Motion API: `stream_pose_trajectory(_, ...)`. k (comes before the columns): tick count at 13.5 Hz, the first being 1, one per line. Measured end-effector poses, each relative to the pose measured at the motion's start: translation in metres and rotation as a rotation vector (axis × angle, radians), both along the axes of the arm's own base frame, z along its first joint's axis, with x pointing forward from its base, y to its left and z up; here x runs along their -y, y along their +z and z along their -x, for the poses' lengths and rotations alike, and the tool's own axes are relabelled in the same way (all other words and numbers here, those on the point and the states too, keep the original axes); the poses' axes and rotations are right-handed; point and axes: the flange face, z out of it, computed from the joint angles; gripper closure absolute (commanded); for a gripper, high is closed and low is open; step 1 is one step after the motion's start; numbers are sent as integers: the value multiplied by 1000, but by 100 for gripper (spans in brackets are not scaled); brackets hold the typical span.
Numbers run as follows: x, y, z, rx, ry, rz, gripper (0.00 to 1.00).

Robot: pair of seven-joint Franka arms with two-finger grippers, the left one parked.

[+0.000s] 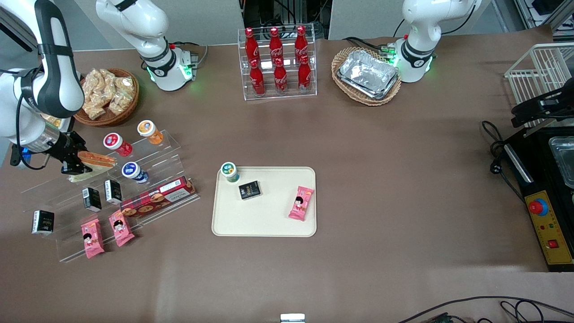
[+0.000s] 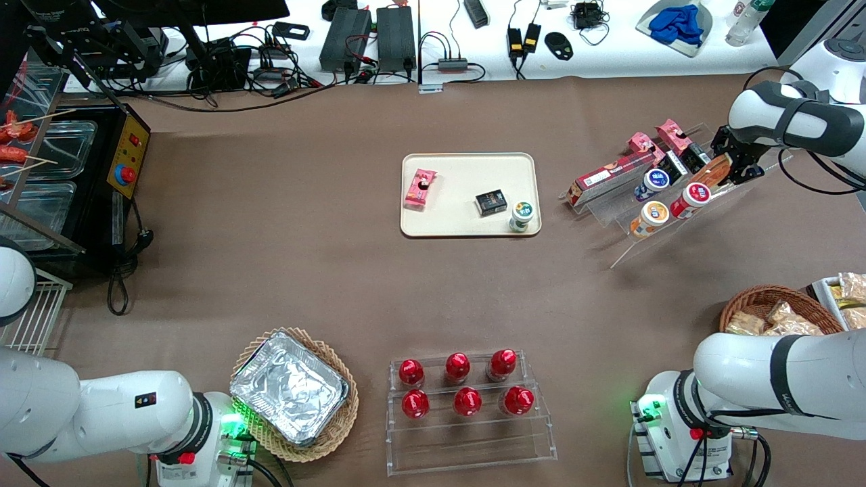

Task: Place sandwich on tray
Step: 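Lower the right gripper and grasp the wrapped sandwich, then lift the sandwich and carry it over the cream tray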

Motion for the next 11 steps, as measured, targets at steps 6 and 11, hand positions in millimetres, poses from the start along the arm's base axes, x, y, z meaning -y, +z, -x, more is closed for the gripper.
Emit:
stream_pose_trajectory(6, 14, 30, -2, 48, 69, 22, 74)
stream_pose_trajectory(11, 16, 132, -16, 12, 106, 9, 74)
